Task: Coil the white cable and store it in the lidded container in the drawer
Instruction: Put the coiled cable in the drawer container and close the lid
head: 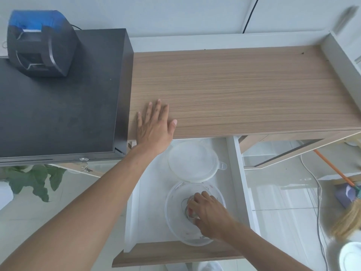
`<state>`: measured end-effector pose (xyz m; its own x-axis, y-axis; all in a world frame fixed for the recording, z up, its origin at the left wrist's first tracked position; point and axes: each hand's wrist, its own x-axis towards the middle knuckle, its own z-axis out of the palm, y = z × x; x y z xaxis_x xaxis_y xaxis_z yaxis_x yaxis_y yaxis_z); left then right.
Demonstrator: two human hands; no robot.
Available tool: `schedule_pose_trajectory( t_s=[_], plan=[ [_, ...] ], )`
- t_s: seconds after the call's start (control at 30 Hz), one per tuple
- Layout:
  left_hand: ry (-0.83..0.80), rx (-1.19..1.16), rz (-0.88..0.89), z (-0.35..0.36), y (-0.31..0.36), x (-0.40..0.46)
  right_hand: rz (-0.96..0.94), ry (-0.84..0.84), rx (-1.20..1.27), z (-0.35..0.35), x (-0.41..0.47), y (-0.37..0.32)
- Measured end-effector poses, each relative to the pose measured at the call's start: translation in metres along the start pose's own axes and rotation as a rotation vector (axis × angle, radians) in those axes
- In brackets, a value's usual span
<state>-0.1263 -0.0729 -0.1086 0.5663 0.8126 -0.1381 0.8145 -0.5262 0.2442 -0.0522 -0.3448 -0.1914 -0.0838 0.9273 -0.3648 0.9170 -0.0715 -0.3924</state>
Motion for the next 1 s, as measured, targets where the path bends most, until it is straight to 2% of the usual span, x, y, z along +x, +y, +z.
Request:
schedule_pose_trajectory(
  t_s=[0.17, 0.3, 0.4, 0.47, 0.57, 0.7, 0.83, 1.0],
  plan=[
    [0.070, -0.039, 0.032, -0.001, -0.007, -0.035, -0.009, 0.203, 0.069, -0.026, -0.018, -0.001],
    [0.189, 0.061, 0.126, 0.004, -0.015, -0.077, 0.017, 0.401, 0.113, -0.060, -0.032, 0.008],
    [0.163, 0.097, 0.162, 0.021, -0.017, -0.101, 0.052, 0.504, 0.110, -0.082, -0.030, 0.019],
    [0.053, 0.084, 0.130, 0.032, -0.015, -0.107, 0.109, 0.481, 0.082, -0.094, -0.022, 0.028],
    [-0.159, 0.070, 0.008, 0.048, -0.008, -0.101, 0.241, 0.357, 0.073, -0.100, -0.001, 0.041],
    [-0.318, -0.112, -0.179, 0.062, 0.005, -0.089, 0.463, 0.212, 0.259, -0.098, 0.027, 0.047],
    [-0.385, -0.263, -0.361, 0.076, 0.009, -0.080, 0.652, 0.157, 0.455, -0.099, 0.047, 0.048],
    [-0.363, -0.372, -0.355, 0.086, 0.001, -0.073, 0.710, 0.096, 0.432, -0.090, 0.063, 0.066]
  ],
)
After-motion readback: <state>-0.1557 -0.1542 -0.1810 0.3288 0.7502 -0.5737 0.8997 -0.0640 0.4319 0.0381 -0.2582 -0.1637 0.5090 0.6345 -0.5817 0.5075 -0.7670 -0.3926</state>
